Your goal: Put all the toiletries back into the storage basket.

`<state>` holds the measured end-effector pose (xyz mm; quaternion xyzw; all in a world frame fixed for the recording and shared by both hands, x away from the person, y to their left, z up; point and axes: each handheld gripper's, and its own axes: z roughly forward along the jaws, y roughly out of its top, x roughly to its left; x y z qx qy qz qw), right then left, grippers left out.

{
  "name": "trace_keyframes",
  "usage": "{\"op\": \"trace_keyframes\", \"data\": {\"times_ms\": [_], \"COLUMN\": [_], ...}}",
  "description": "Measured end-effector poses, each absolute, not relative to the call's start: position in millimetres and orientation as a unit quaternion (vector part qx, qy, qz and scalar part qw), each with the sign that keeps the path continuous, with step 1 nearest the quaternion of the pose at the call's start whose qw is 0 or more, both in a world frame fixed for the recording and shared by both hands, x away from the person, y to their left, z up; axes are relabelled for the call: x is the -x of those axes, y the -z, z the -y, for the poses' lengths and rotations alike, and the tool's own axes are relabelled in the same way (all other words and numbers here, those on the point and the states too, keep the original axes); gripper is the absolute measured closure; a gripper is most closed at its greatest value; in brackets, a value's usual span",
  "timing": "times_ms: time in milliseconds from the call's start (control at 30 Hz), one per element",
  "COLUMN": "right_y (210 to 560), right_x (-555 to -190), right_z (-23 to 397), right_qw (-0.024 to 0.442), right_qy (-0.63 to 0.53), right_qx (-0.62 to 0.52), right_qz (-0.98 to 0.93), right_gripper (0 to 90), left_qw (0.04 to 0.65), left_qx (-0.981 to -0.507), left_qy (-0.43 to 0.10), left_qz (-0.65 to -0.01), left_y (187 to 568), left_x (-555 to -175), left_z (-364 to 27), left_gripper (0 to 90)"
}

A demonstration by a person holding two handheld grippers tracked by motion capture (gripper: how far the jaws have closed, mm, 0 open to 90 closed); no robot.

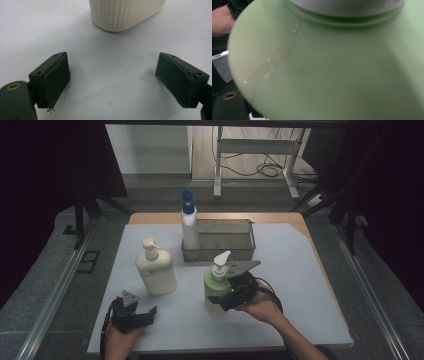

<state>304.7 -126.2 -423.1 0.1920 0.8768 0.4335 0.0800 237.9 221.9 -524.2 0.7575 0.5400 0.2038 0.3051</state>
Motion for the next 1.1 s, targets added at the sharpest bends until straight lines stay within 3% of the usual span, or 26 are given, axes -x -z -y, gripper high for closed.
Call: {"op": "trace_keyframes", "data": {"times_ms": [333,1100], "right_y": [412,364], "right_x": [-304,-345], "right_z": [124,118], "right_qw": [0.099,0.125], "right_qy": [-0.417,-0.429], "right_qx": [-0.194,-0.213], "right_qz": [-0.882,-0.869], "right_gripper": [12.3,12.4], "left_qw": [0.305,0.306], "left_qx": [-0.757,-0.757], "left_qy": [-0.203,-0.203], "left_qz": [-0.540,-0.541], "left_y": [524,524], "left_x": [-238,-238], "left_z": [-222,-222], "left_gripper": [12.0,11.9]}}
